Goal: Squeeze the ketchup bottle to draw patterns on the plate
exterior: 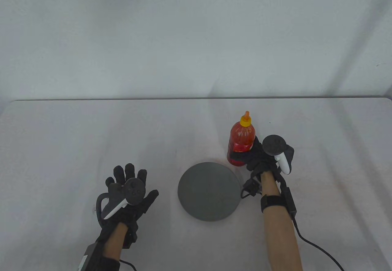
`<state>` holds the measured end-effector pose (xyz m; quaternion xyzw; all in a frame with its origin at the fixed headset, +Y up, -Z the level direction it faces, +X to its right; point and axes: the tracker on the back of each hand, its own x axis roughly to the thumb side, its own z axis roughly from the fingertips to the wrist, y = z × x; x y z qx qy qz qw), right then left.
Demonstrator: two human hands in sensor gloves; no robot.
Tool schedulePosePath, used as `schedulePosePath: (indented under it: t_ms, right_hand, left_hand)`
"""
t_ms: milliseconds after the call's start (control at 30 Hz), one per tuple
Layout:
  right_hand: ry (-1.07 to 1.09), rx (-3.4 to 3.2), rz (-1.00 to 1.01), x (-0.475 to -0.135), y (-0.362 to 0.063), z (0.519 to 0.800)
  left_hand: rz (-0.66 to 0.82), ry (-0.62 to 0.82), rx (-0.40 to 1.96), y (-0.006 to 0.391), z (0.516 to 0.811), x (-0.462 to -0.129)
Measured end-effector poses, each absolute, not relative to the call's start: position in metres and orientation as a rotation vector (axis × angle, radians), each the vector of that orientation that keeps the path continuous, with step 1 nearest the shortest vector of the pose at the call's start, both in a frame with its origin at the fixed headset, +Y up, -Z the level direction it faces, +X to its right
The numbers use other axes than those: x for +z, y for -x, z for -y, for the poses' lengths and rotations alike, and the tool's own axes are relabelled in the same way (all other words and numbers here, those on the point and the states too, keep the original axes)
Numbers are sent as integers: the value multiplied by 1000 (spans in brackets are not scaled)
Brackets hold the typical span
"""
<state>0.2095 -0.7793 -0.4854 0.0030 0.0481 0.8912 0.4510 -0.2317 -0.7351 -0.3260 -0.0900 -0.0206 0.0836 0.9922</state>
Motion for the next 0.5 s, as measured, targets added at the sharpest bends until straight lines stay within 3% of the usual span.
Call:
schedulePosePath:
  t_ms: [233, 500]
  right_hand:
    - [-30, 2107, -38, -483, -219, 769]
    - [-171, 2101, 137, -437, -233, 700]
  left_hand:
    - [18, 169, 179, 235, 733, -326]
    - [9, 156, 145, 234, 732, -322]
